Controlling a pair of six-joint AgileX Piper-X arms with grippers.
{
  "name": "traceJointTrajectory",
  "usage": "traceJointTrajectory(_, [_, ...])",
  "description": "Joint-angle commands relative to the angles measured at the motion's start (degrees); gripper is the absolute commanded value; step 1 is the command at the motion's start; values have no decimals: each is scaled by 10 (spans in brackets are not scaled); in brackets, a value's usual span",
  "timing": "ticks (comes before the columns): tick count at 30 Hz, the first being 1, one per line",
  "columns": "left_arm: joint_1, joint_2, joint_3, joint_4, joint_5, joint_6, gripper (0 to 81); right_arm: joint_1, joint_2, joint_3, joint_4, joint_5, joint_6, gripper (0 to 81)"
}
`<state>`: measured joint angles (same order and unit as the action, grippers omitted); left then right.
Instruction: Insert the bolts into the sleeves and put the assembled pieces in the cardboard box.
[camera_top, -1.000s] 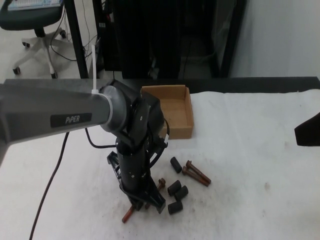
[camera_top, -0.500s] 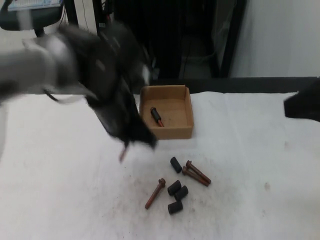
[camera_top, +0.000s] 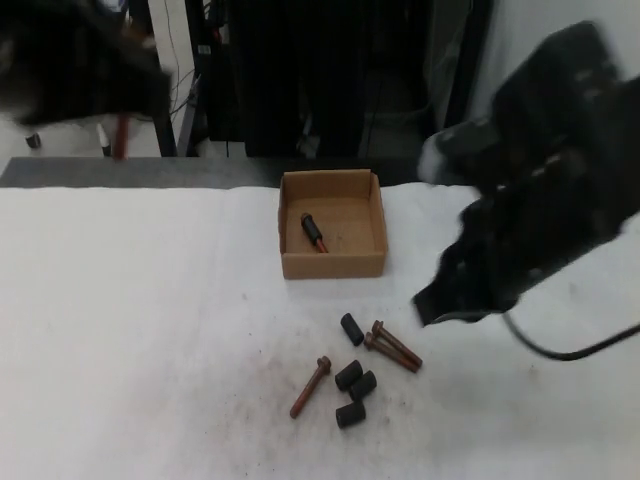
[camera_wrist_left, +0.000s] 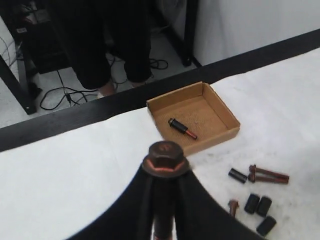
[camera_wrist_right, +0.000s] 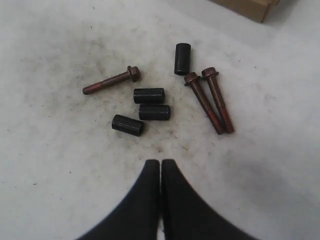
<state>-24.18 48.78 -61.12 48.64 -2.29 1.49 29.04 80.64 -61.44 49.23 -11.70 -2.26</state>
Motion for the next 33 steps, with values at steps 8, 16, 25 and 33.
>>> traceJointTrajectory(8, [1,-147,229,-54,-10,-86,0,16,90,-105,-2,43,12,85])
traceJointTrajectory(16, [1,-175,263,-66,-10,-111,0,16,154,-150,-2,58,19,280])
traceJointTrajectory(25, [1,-175,263,-80,-10,-106,0,18,230,-156,-5,57,23,279])
traceJointTrajectory(33, [1,-175,263,-80,-10,-106,0,18,308,-231,-5,53,-16,279])
